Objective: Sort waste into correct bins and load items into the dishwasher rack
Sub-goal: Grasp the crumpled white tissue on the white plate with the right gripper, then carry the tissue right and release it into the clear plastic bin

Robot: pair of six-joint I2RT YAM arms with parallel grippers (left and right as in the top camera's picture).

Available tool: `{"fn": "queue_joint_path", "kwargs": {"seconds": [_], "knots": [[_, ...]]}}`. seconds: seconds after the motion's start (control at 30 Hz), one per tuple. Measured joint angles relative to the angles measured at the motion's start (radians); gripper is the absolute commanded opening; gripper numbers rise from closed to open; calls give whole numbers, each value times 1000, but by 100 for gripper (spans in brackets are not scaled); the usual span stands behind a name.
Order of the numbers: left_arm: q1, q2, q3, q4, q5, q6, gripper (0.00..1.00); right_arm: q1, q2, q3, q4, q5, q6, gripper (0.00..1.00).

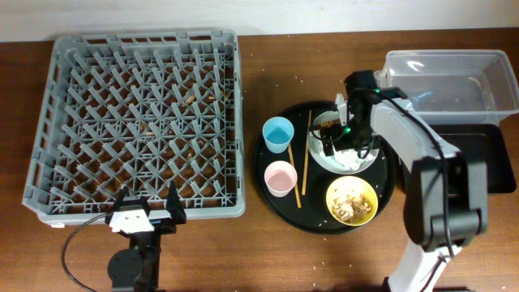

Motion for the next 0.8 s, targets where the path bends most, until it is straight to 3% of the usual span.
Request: {"fn": "queue_joint_path", "kwargs": {"seconds": [0.03,0.07,0.1,0.2,0.3,0.43,0.6,0.63,0.67,0.7,0.73,0.8], "knots": [[0,0,0,0,0,0,99,0,20,0,3,10,-1,90],[0,0,0,0,0,0,99,2,34,6,6,30,-5,40],[0,0,0,0,0,0,100,3,37,8,11,42,-7,4],[0,0,0,0,0,0,100,0,43,21,-14,53,2,4],[0,0,0,1,0,0,99,1,54,128,-195,50,27,4],[0,1,0,1,0,0,100,-54,28,631,-461,54,55,4],[0,1,-1,2,0,0,100,-290,21,732,-272,160,146,4],[0,1,-1,2,0,0,100,-343,50,733,-233,179,162,9],[0,1,-1,2,0,0,100,-364,78,733,-206,186,169,34],[0,1,-1,2,0,0,100,-378,117,733,-165,189,181,93],[0,1,-1,2,0,0,100,-383,162,733,-135,188,180,99],[0,1,-1,2,0,0,99,-384,224,732,-129,144,184,98]]}}
